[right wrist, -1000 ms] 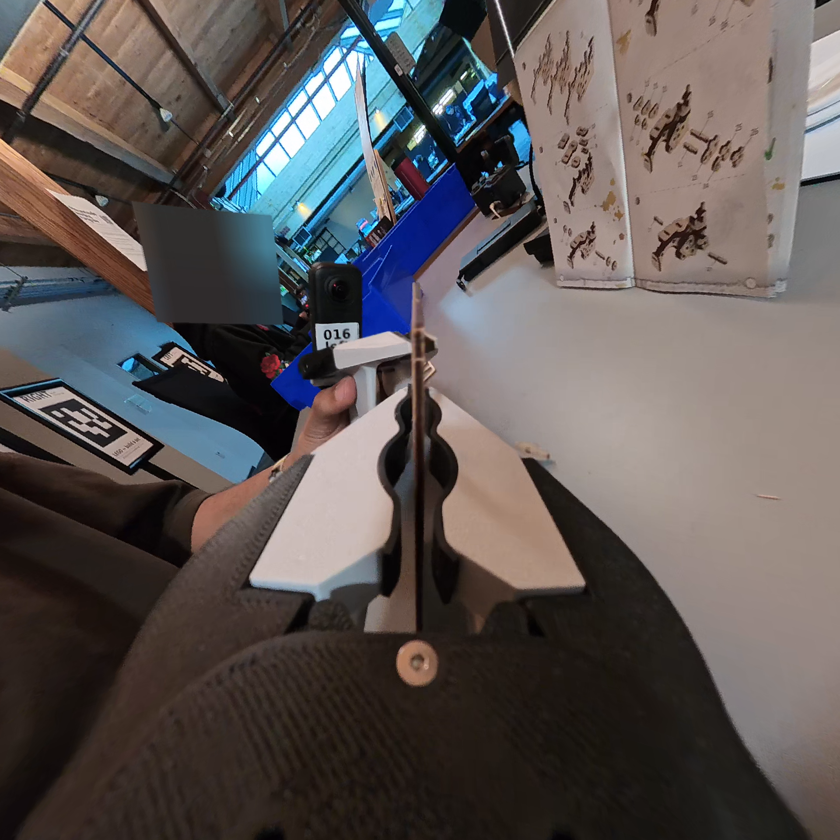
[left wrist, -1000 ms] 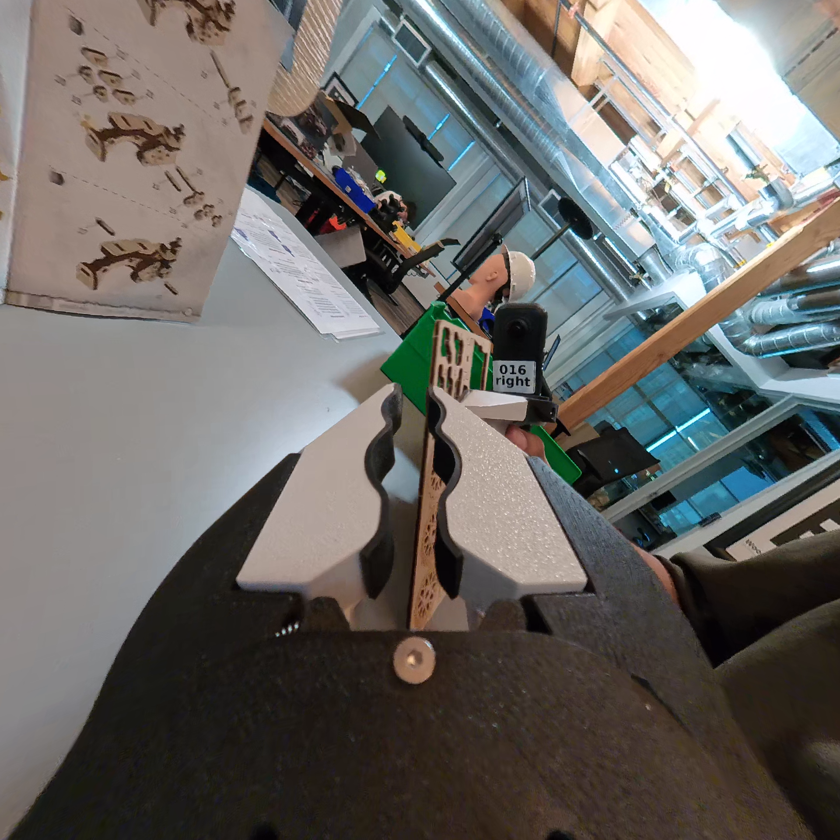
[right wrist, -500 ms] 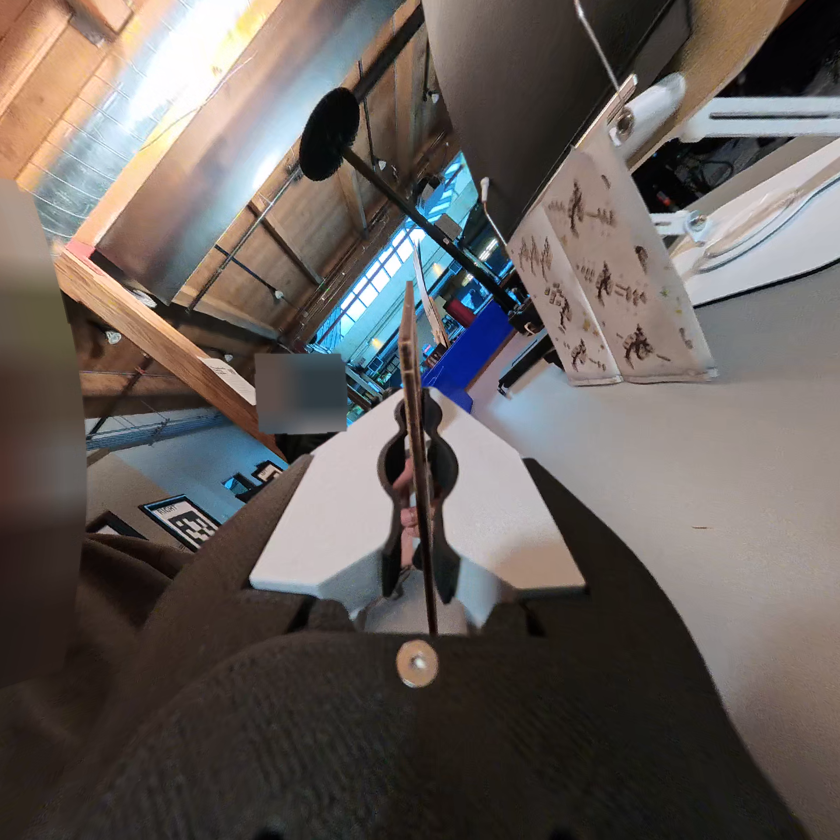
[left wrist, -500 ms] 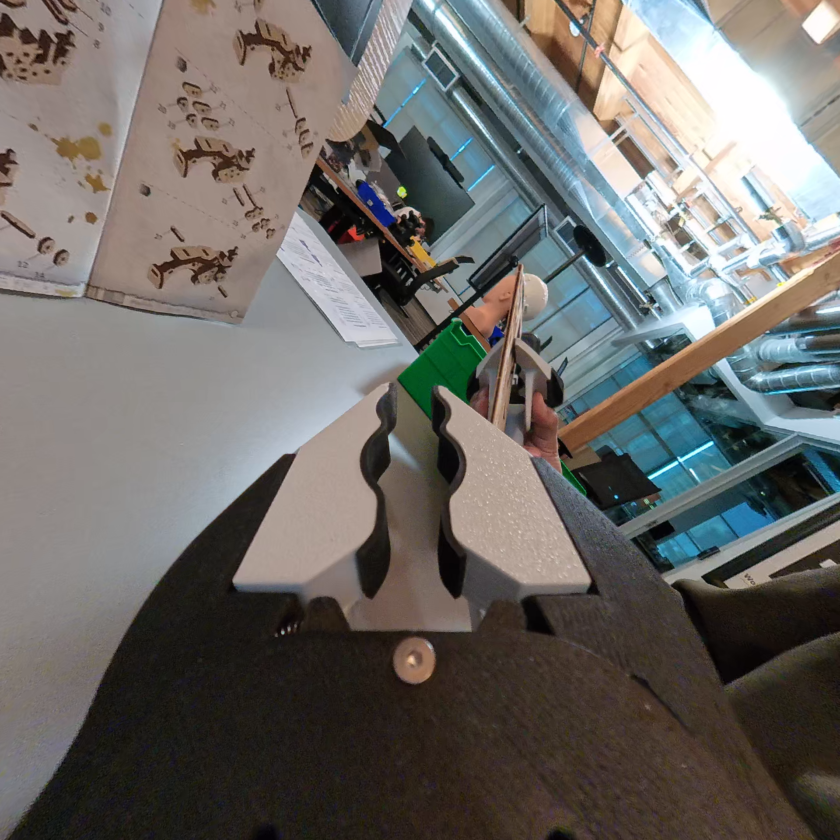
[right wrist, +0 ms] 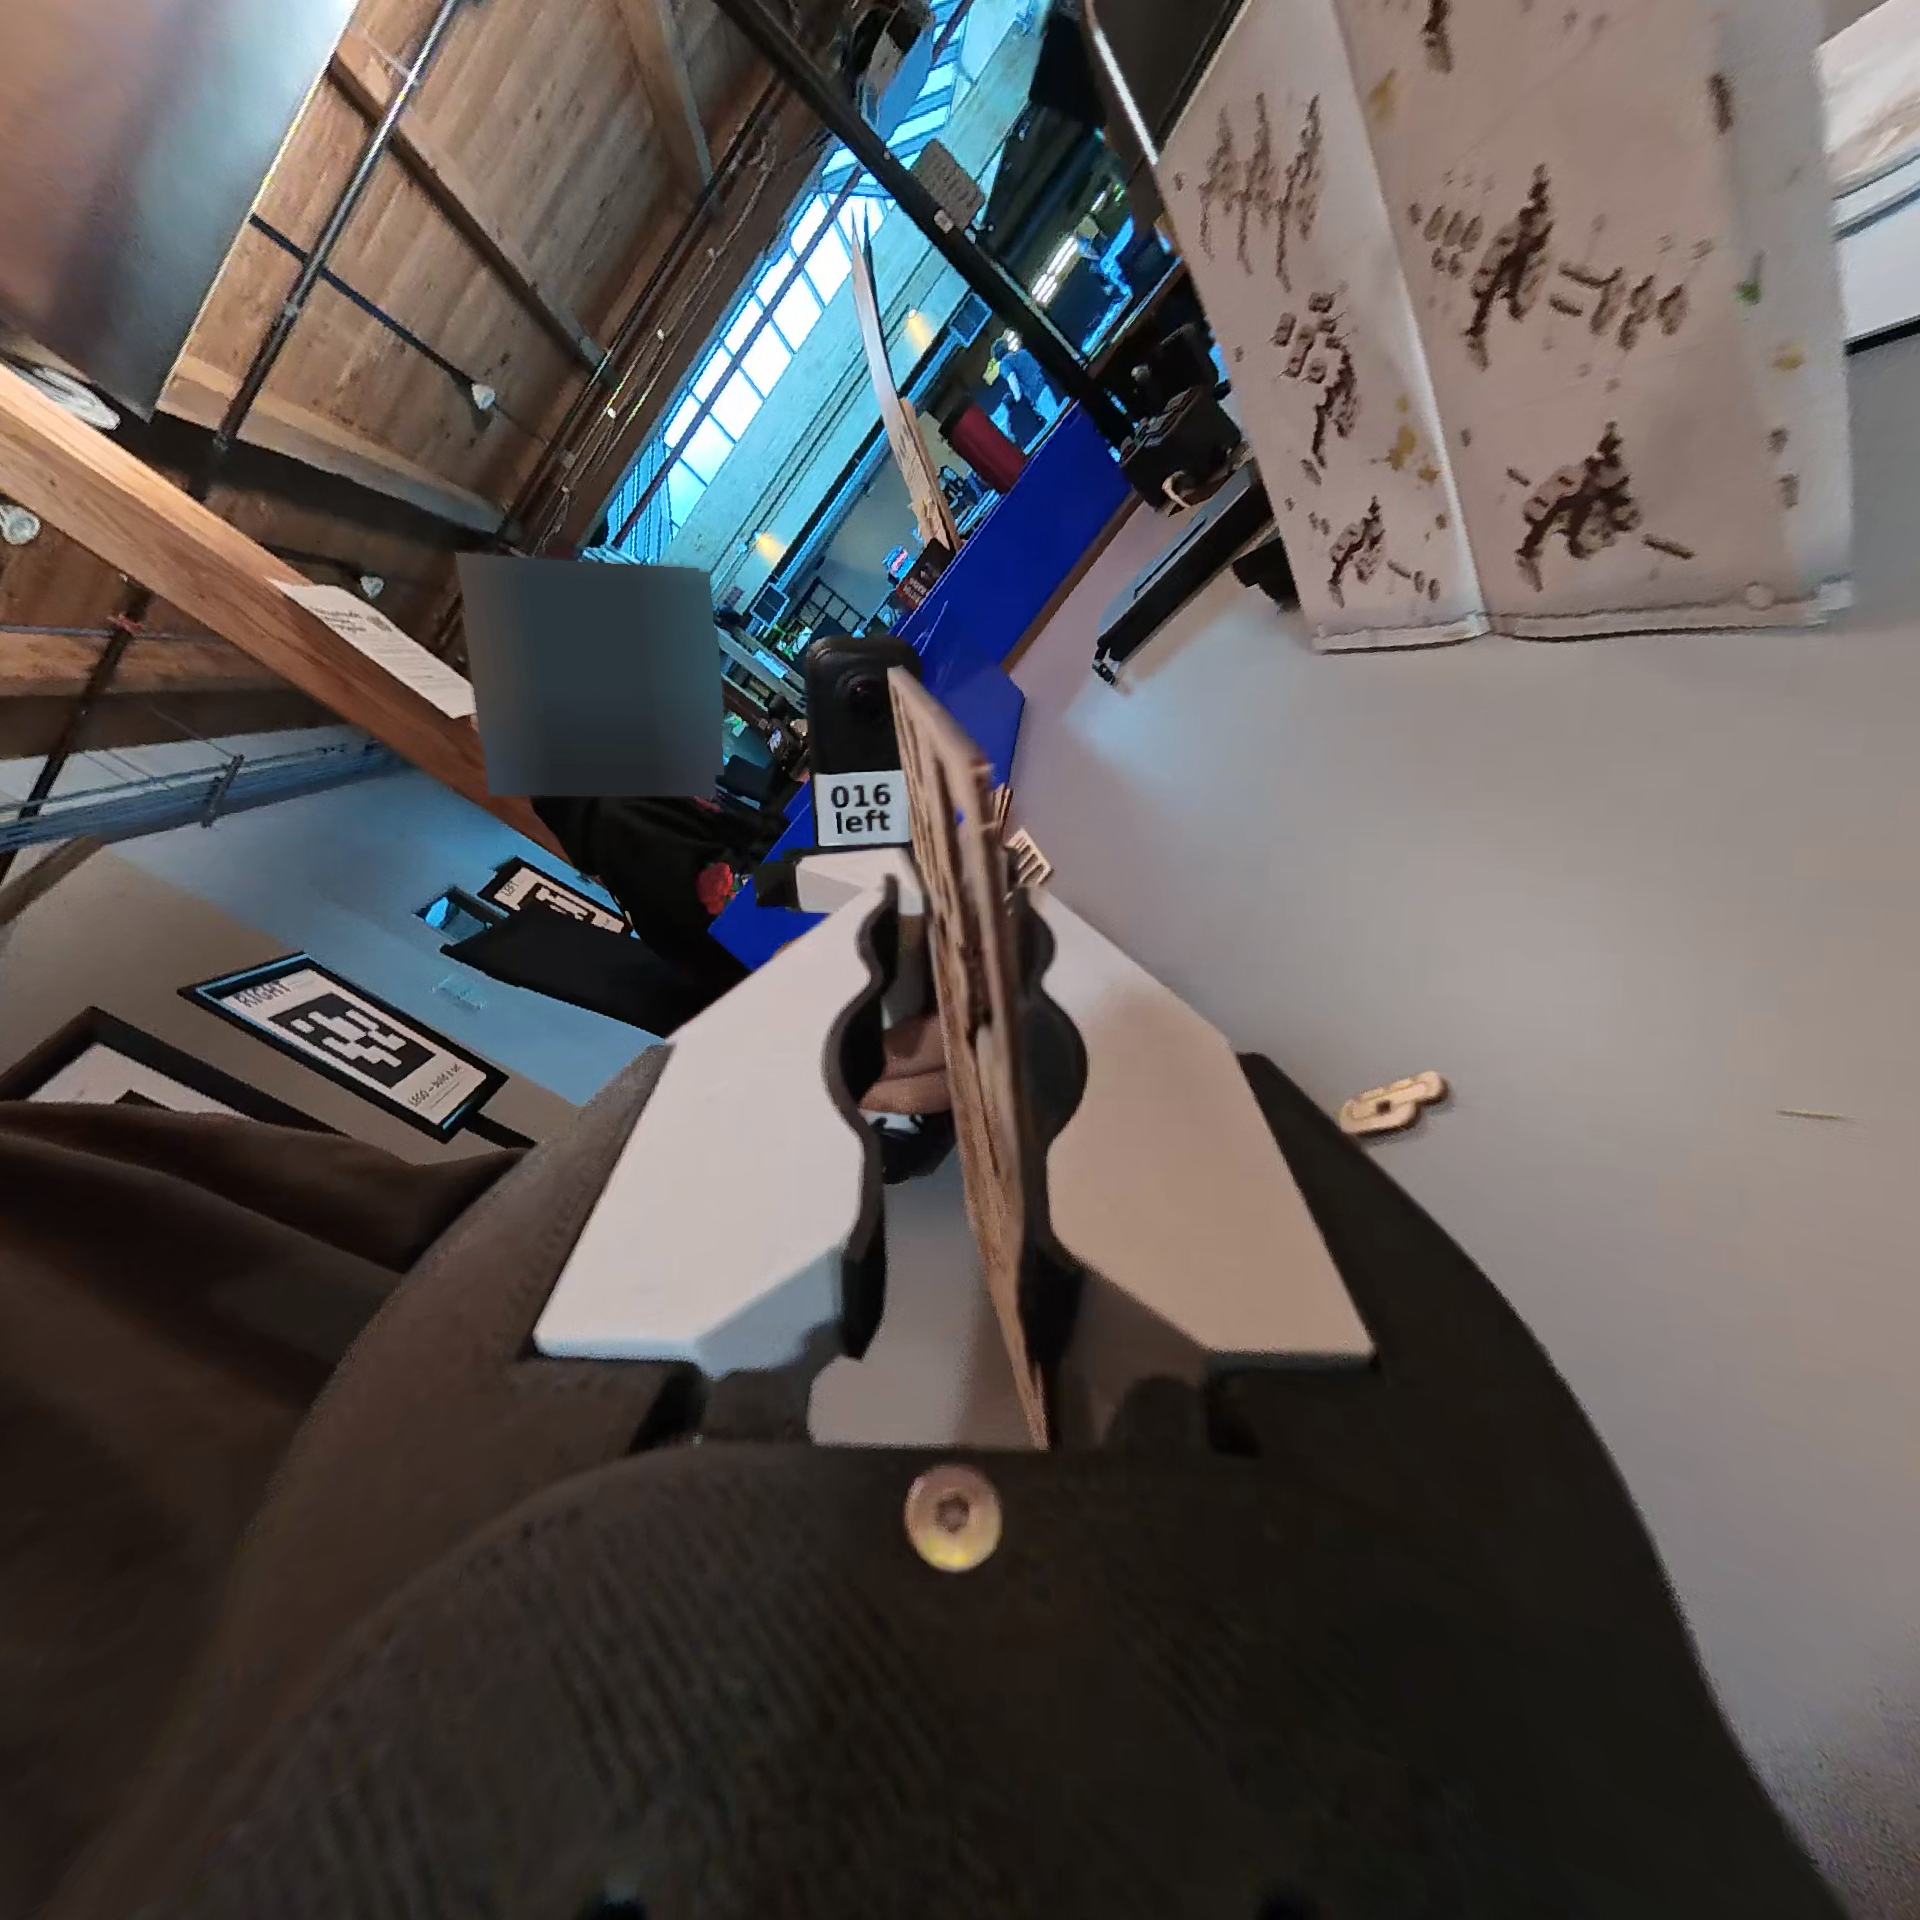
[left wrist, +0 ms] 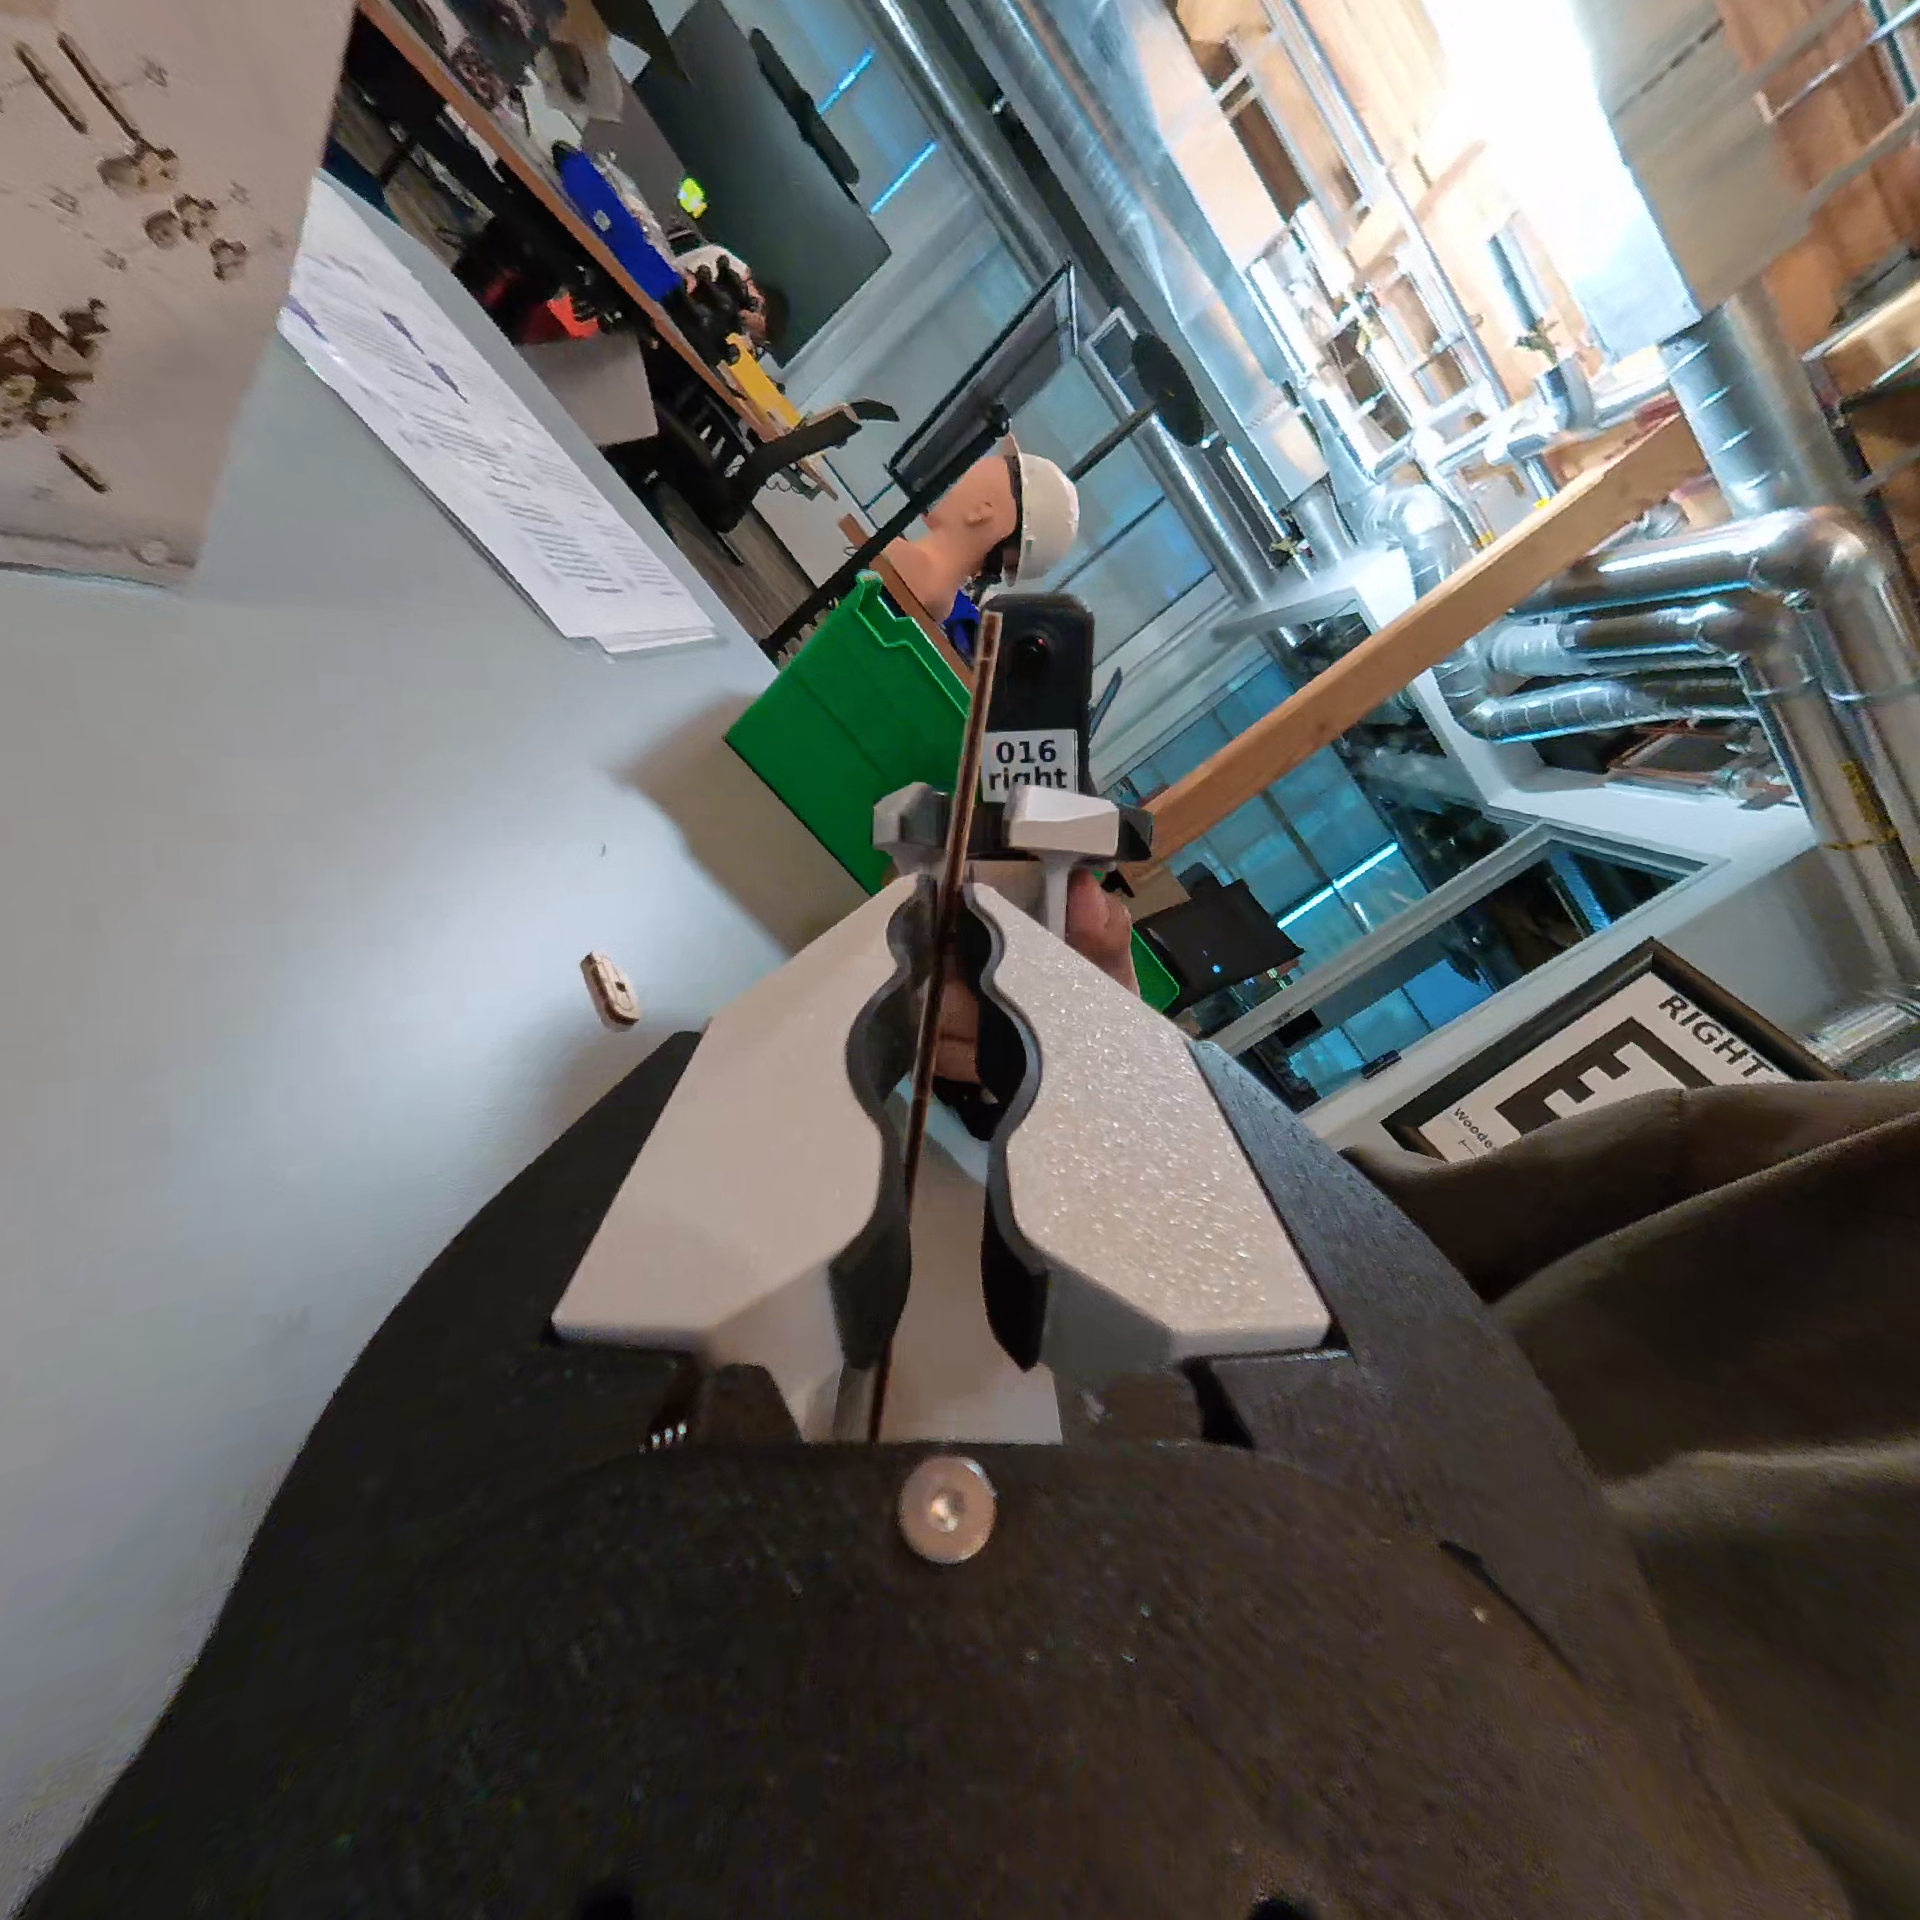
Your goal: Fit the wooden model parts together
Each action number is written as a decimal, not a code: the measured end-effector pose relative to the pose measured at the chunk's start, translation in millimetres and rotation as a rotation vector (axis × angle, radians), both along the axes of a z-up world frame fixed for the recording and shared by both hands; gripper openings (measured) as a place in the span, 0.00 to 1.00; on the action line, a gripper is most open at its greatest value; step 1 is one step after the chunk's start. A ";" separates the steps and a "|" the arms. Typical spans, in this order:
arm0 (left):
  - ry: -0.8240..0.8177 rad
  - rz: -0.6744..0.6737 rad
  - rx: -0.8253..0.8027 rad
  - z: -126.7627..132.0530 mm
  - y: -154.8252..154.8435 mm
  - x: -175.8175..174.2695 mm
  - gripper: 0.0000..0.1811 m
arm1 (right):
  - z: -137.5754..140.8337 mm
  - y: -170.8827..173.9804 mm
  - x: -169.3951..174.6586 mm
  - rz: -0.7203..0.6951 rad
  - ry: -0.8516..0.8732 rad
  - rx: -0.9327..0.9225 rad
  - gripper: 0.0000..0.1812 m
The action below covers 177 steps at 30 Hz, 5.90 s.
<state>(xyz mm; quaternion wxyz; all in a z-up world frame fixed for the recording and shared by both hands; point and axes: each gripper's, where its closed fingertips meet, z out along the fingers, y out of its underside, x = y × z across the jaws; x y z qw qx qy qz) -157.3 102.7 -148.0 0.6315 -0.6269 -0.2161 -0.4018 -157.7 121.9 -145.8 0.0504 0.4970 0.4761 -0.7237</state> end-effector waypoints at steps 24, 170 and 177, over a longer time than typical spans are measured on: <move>0.166 0.332 -0.582 -78.1 -55.0 -93.0 0.09 | -99.0 26.1 -10.4 -0.147 -0.120 1.116 0.17; 1.135 0.301 -0.417 -31.1 5.2 -3.2 0.00 | -27.0 5.9 -12.3 -0.281 0.090 0.567 0.02; 1.150 0.299 -0.414 -31.5 5.8 -1.3 0.00 | -27.5 -8.3 -9.0 -0.218 0.088 0.520 0.10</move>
